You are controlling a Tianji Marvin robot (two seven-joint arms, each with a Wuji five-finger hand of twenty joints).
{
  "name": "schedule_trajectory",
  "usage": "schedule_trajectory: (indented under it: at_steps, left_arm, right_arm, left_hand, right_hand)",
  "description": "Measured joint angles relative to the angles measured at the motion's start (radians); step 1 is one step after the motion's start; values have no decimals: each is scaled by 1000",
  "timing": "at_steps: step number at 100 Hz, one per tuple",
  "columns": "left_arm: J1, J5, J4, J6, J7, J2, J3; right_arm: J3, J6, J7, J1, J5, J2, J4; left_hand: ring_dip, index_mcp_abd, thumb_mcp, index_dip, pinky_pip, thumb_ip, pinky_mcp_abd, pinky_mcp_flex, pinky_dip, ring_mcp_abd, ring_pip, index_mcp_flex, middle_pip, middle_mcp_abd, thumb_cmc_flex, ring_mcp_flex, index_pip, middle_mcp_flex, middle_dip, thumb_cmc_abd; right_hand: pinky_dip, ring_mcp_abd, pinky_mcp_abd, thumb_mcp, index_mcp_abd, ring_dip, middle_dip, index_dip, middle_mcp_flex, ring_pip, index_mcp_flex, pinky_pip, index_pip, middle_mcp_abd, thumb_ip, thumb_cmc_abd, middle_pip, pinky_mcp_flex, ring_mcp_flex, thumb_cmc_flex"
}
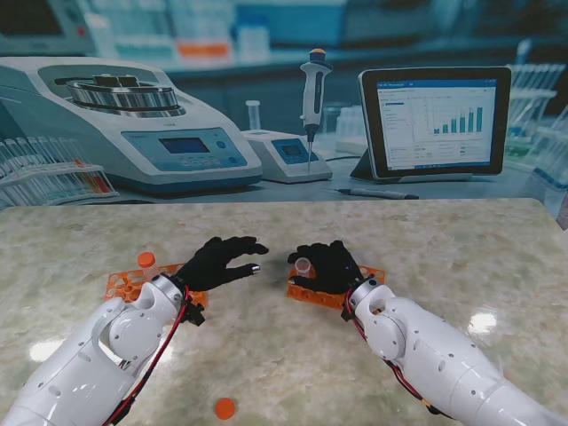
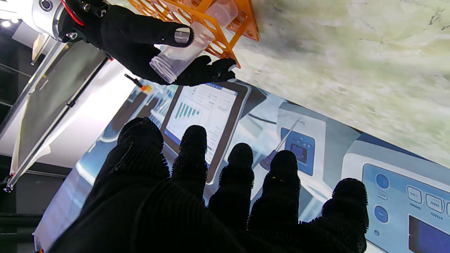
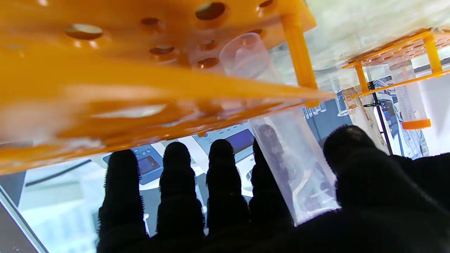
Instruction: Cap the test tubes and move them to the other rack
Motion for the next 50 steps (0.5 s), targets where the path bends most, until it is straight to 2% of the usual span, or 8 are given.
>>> schedule_trajectory:
  at_steps: [20, 25, 34, 50]
  left_arm:
    - [-3, 0, 2, 0, -1, 0, 4]
    - [-3, 0, 2, 0, -2, 0, 4]
    - [-4, -1, 3, 0, -3, 0, 4]
    - [-5, -1, 5, 0, -3, 1, 5]
  right_arm:
    - [0, 5, 6, 0, 11, -3, 1]
    - [-2, 5, 7, 1, 14, -4, 4]
    - [-4, 5, 8, 2, 20, -6, 8]
    - [-2, 4, 12, 1, 24, -8, 8]
  left_hand:
    - [0, 0, 0, 0, 0, 0, -2, 0, 0, 0, 0, 0, 0, 0, 0, 0, 0, 0, 0, 0]
    - [0, 0, 0, 0, 0, 0, -2, 0, 0, 0, 0, 0, 0, 0, 0, 0, 0, 0, 0, 0]
    - [0, 0, 0, 0, 0, 0, -2, 0, 0, 0, 0, 0, 0, 0, 0, 0, 0, 0, 0, 0]
    - [0, 0, 0, 0, 0, 0, -4, 0, 0, 0, 0, 0, 0, 0, 0, 0, 0, 0, 0, 0]
  right_hand:
    - [-11, -3, -2, -66, -20, 0, -1, -5, 1, 0, -1, 0, 37, -24, -2, 24, 0, 0, 0, 49]
    - [-11, -4, -2, -121, -25, 0, -1, -26, 1, 0, -3, 0, 61, -25, -3, 48, 0, 0, 0, 80]
    - [-11, -13, -11, -231, -25, -1, -1, -105, 1, 0, -14, 0, 118, -25, -23, 84, 0, 0, 0, 145]
    - [-11, -13, -11, -256, -25, -9, -1, -126, 2, 0, -16, 0, 152, -25, -36, 98, 0, 0, 0, 173]
